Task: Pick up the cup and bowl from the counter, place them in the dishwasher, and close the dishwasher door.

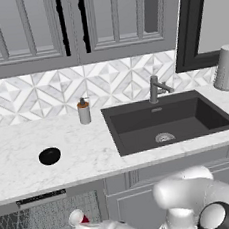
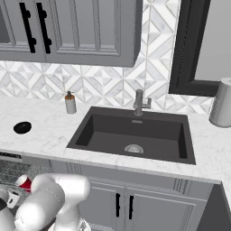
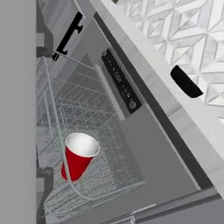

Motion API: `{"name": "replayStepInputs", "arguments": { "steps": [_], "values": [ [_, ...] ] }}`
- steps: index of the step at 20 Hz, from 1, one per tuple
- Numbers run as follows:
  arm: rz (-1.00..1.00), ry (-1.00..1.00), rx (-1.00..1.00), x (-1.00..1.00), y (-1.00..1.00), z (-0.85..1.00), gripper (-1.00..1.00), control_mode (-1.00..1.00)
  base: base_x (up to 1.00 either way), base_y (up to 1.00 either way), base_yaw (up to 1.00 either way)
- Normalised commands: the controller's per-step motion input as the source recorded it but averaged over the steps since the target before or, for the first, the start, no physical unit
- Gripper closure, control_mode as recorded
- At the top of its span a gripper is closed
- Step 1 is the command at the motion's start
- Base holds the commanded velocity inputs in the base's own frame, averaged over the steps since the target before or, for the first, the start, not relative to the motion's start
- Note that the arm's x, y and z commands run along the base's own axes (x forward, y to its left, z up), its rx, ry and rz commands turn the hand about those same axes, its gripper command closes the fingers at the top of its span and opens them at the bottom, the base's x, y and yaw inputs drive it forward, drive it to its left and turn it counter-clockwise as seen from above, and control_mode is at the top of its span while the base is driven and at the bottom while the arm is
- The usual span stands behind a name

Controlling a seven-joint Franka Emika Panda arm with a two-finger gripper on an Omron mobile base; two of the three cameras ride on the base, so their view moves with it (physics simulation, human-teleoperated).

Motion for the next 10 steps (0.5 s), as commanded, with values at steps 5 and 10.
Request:
{"name": "replayStepInputs", "arguments": {
  "steps": [5, 10],
  "values": [
    [0.0, 0.15, -0.04, 0.05, 0.09, 1.0, -1.0, -1.0, 0.0, 0.0, 0.0],
    [0.01, 0.29, 0.0, 0.27, 0.0, 0.84, -1.0, -1.0, 0.0, 0.0, 0.0]
  ]
}}
